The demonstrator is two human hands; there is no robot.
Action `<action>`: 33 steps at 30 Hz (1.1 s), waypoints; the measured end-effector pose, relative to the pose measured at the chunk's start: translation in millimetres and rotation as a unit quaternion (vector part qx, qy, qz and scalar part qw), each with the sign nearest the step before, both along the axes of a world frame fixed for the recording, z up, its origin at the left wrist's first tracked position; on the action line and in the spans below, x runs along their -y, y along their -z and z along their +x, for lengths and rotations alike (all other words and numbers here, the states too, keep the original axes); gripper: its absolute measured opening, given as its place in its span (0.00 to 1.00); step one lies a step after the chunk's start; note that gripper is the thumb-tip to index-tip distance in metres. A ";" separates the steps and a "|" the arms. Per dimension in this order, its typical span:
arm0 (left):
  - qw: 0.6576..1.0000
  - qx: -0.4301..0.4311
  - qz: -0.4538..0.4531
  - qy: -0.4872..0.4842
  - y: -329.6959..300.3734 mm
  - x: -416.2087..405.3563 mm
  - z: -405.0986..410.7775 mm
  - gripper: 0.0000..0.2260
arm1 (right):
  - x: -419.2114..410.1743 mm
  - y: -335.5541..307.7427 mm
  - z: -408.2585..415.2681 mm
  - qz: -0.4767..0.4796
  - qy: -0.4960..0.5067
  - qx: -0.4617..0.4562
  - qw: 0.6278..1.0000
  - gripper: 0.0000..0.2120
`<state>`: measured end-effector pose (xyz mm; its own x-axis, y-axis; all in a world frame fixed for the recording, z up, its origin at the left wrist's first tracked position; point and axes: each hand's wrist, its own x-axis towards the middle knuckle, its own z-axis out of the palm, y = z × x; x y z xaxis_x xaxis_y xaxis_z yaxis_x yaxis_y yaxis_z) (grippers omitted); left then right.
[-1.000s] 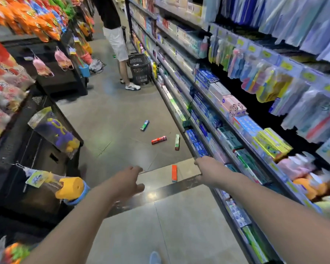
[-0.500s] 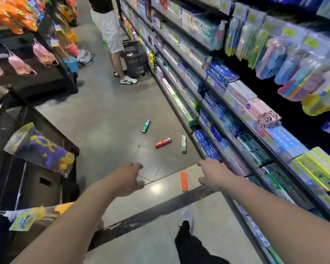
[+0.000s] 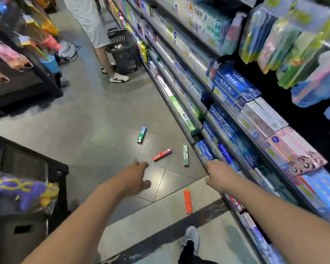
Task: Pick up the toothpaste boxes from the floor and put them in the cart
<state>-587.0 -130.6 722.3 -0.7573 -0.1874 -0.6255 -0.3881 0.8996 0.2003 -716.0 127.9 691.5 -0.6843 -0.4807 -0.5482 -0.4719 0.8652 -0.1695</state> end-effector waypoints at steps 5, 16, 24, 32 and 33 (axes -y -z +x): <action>0.999 0.010 -0.003 0.038 20.7 16.9 -65.2 0.30 | 13.9 20.0 -39.7 0.001 0.023 0.009 1.000 0.17; 0.985 0.009 0.029 0.172 111.0 60.2 -185.8 0.30 | 59.1 92.9 -79.9 0.003 0.136 -0.006 0.991 0.24; 0.971 0.016 0.022 0.237 254.0 74.4 -234.0 0.31 | 71.7 228.0 -77.6 0.032 0.225 0.042 0.973 0.26; 0.971 0.031 -0.013 0.238 472.3 92.8 -230.2 0.34 | 69.0 434.9 -39.1 0.033 0.266 0.068 0.961 0.25; 0.970 0.035 -0.020 0.239 498.8 96.4 -231.6 0.34 | 69.6 461.7 -34.1 0.032 0.274 0.075 0.958 0.25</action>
<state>-818.7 -227.0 223.6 -0.7198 0.1486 -0.6781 0.0634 0.9868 0.1490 -750.1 58.3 229.8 -0.7357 -0.0332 -0.6765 0.0818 0.9871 -0.1374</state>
